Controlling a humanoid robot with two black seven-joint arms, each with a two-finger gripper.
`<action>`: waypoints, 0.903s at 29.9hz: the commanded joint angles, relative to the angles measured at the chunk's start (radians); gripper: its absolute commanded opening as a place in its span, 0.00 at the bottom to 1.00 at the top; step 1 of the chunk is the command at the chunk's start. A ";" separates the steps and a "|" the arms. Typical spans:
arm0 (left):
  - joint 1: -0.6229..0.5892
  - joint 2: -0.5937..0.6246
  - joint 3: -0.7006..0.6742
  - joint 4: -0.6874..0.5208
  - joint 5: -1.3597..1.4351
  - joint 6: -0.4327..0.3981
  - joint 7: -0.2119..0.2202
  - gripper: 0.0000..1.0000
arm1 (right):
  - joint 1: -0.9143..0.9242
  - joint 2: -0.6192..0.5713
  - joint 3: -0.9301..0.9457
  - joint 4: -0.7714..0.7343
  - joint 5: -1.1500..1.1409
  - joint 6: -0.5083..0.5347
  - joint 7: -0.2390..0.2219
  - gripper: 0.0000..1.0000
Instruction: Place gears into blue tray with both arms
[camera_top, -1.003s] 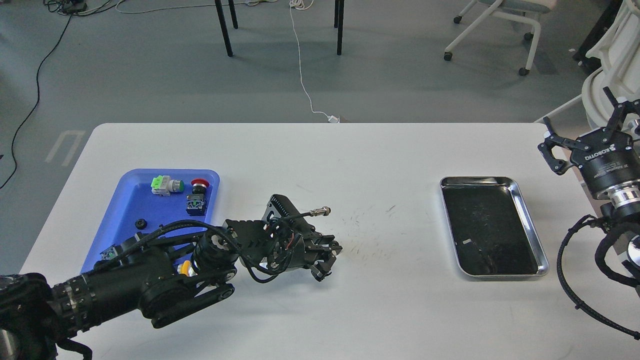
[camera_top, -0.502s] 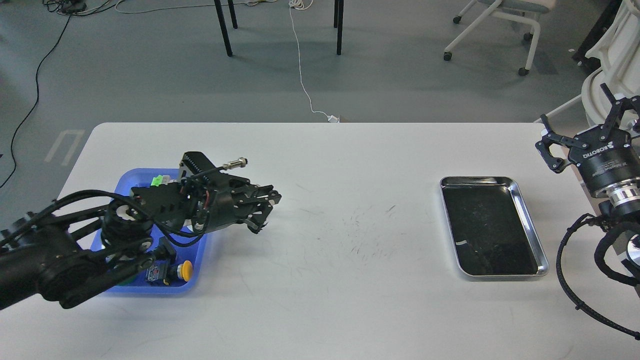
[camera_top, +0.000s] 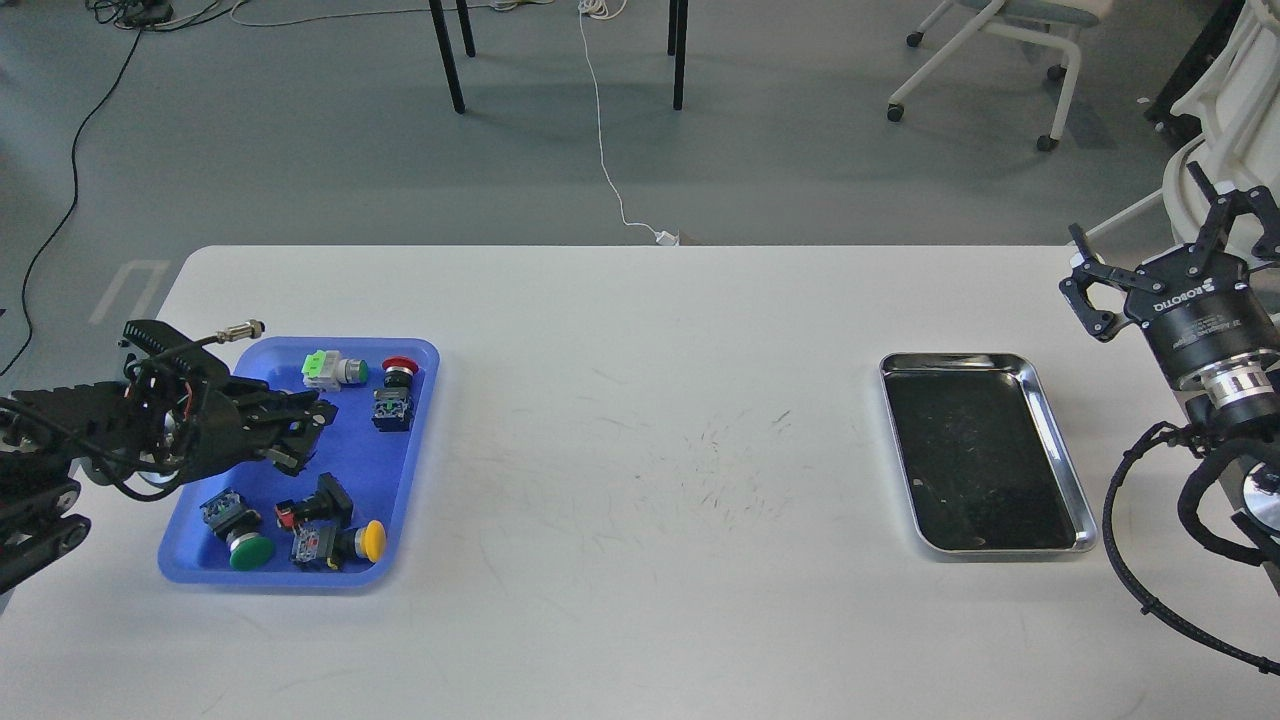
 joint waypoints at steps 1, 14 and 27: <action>0.000 -0.065 0.000 0.103 -0.027 0.009 -0.017 0.13 | -0.001 -0.008 0.000 0.002 0.000 0.000 0.000 0.99; -0.012 -0.125 -0.006 0.224 -0.102 0.015 -0.028 0.60 | -0.001 -0.008 0.000 0.002 0.000 0.000 0.000 0.99; -0.187 -0.087 -0.021 0.210 -0.968 0.003 -0.103 0.95 | 0.046 -0.011 0.023 -0.002 0.000 0.000 0.002 0.99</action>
